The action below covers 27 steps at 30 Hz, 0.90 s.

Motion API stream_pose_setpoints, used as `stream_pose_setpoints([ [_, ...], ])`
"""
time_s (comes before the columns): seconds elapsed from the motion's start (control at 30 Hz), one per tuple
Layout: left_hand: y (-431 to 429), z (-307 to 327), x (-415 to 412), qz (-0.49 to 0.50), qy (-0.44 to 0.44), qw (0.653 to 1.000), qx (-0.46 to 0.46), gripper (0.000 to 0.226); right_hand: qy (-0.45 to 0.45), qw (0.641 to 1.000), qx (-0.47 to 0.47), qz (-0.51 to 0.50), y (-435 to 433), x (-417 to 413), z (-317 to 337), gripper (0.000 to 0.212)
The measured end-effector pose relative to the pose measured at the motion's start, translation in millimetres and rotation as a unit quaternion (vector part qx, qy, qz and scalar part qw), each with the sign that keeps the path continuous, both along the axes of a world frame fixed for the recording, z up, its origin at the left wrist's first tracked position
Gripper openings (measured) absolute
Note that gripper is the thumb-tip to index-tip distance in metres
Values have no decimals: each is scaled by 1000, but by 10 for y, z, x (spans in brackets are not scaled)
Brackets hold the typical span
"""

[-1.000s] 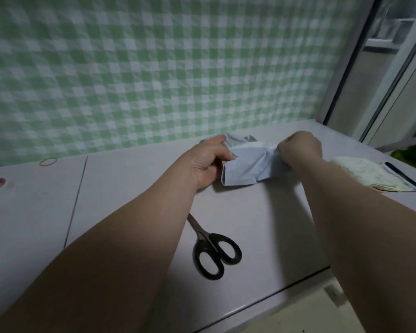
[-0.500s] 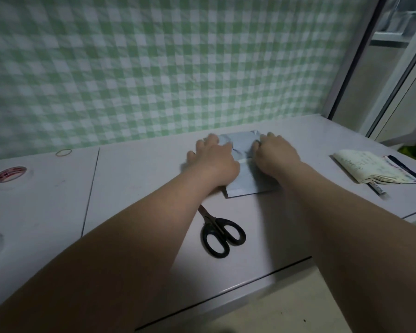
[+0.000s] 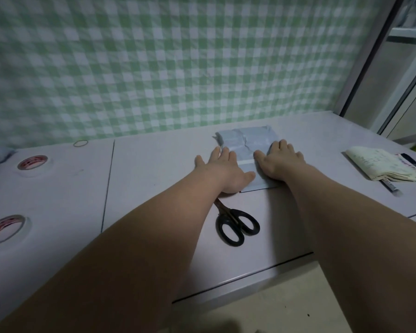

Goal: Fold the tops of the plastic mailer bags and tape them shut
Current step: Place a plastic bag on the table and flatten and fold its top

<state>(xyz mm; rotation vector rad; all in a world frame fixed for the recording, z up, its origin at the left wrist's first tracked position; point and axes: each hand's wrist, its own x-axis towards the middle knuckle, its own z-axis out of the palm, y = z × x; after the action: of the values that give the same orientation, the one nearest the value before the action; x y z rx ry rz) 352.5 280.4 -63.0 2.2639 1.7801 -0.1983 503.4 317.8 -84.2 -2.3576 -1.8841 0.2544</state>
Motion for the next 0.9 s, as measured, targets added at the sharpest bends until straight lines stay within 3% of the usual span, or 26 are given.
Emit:
stream_pose_setpoints([
  [0.1,-33,94,-104,-11,-28,1000,7,71,49,999,3,-15,-8,-47,140,63],
  [0.27,-188,306,-355,-4,-93,993,79,56,60,987,144,25,-201,-376,510,28],
  [0.4,-411,521,-815,56,-160,973,158,49,84,964,234,90,-492,-942,766,26],
  [0.53,-742,619,-1470,138,-173,949,226,46,130,951,232,157,-823,-1587,824,27],
  [0.9,-2046,551,-3456,317,-107,908,251,36,225,918,118,304,-1634,-3261,645,23],
])
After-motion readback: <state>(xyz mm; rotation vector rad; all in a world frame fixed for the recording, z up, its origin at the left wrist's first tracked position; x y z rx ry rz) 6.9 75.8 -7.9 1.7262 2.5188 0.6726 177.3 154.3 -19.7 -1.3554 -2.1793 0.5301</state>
